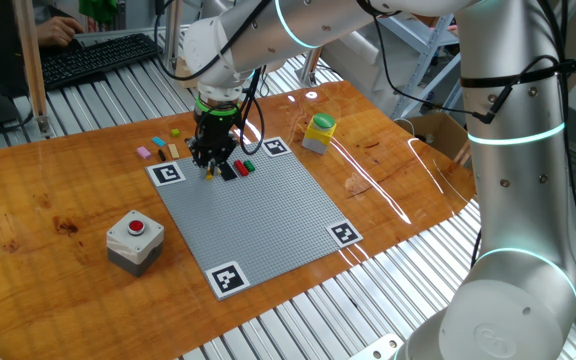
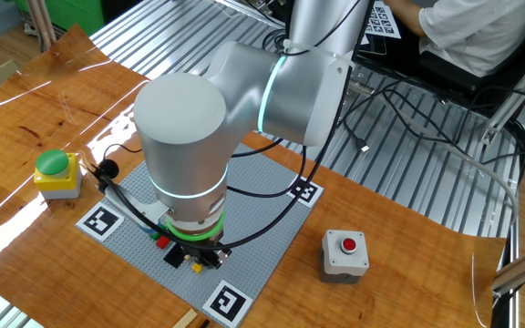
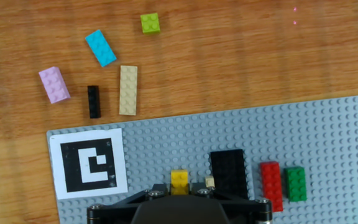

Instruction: Build with small Lego blocks

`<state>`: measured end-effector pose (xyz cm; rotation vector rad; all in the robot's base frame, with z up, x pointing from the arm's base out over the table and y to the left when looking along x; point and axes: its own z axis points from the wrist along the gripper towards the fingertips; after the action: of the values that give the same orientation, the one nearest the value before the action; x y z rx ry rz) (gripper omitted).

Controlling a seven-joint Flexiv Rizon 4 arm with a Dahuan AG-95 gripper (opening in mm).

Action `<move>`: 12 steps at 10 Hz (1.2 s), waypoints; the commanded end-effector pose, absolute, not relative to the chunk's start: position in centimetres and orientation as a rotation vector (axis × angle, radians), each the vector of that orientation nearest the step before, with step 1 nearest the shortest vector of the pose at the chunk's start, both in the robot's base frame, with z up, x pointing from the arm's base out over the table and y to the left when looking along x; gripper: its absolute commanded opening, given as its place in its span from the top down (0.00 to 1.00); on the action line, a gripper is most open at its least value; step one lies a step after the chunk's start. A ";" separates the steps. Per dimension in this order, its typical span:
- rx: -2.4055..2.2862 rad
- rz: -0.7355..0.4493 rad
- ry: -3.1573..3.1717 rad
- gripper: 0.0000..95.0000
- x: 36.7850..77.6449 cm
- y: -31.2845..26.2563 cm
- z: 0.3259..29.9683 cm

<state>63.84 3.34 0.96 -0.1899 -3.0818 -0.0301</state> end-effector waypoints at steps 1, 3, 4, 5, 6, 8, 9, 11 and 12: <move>-0.194 -0.026 -3.083 1.00 63.7 3.3 1.0; -0.200 -0.028 -3.082 1.00 63.6 3.2 0.9; -0.202 -0.028 -3.083 1.00 63.6 3.1 0.9; -0.207 -0.030 -3.084 1.00 63.6 3.1 0.9; -0.223 -0.030 -3.084 1.00 63.6 3.1 0.9; -0.249 -0.030 -3.079 0.80 63.6 3.2 0.9; -0.257 -0.032 -3.078 0.80 63.5 3.3 1.0; -0.262 -0.032 -3.077 0.80 63.5 3.4 1.0; -0.262 -0.031 -3.074 0.80 63.5 3.4 1.0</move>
<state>63.46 3.39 1.04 -0.2612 -3.0741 -0.0304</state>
